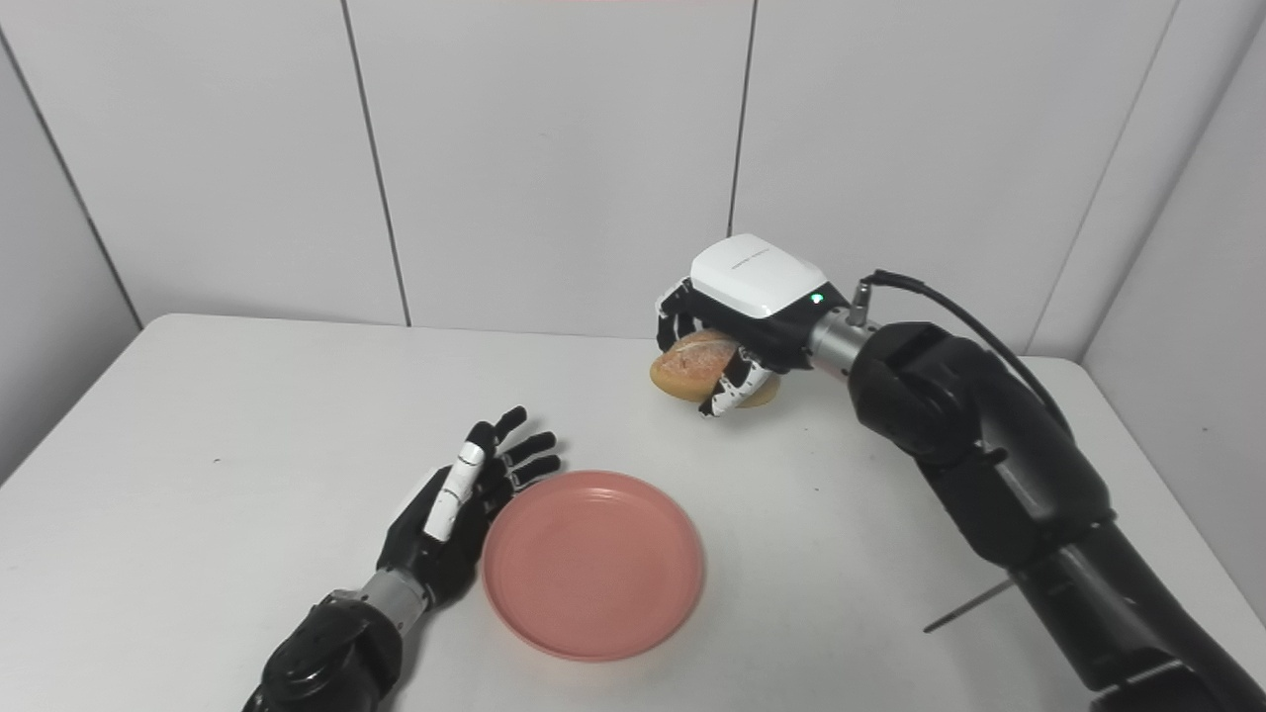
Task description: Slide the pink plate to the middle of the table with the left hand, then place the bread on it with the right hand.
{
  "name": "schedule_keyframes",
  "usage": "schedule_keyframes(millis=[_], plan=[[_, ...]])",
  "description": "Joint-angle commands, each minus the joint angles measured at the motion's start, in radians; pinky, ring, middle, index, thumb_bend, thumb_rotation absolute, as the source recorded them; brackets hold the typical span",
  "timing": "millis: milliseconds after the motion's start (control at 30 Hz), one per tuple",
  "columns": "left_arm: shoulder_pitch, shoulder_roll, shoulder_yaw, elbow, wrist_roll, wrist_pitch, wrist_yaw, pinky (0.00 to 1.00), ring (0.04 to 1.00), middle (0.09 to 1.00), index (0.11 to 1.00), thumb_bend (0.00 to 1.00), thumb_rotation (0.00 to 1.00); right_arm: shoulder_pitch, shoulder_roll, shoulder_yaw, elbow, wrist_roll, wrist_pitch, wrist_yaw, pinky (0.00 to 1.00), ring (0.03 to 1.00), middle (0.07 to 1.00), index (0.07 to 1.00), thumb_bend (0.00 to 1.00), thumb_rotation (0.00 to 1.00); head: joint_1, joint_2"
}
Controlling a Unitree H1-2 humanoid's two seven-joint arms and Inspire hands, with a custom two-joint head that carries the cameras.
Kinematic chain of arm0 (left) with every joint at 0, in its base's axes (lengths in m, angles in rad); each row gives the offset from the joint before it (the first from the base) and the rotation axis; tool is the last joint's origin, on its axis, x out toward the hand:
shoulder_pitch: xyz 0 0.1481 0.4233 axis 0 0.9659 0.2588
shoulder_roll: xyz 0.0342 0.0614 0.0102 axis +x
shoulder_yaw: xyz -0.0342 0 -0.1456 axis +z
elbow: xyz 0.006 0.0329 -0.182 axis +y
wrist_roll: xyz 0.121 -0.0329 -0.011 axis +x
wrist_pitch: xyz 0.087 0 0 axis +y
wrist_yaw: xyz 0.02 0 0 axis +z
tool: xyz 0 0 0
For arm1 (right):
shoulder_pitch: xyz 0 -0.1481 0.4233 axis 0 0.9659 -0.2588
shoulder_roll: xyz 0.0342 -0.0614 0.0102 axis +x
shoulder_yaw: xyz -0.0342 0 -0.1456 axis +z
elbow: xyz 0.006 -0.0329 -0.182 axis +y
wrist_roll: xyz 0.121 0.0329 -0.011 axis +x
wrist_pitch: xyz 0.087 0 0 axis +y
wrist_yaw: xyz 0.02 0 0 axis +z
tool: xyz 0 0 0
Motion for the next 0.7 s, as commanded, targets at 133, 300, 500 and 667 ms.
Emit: schedule_keyframes(millis=[133,300,500,667], plan=[[-0.031,-0.01,0.001,0.012,0.02,-0.005,0.018,0.86,0.862,0.876,0.955,0.72,0.82,-0.025,0.028,-0.03,-0.106,0.046,0.008,0.034,0.34,0.408,0.481,0.527,0.52,0.0,0.003,0.001],[-0.03,-0.009,0.001,0.012,0.021,-0.017,0.011,0.87,0.869,0.878,0.958,0.74,0.81,0.009,0.078,-0.024,-0.177,0.044,0.057,0.09,0.37,0.422,0.497,0.513,0.52,0.0,0.011,0.009],[-0.031,-0.01,0.008,0.007,0.008,0.005,0.011,0.87,0.869,0.878,0.96,0.75,0.81,0.034,0.108,0.023,-0.161,0.014,0.012,0.123,0.39,0.433,0.491,0.51,0.52,0.0,0.002,0.019],[-0.031,-0.011,0.016,0.002,-0.006,0.012,0.009,0.87,0.862,0.876,0.98,0.75,0.79,0.045,0.114,0.054,-0.122,0.011,-0.018,0.122,0.38,0.427,0.482,0.52,0.52,0.0,-0.006,0.023]])
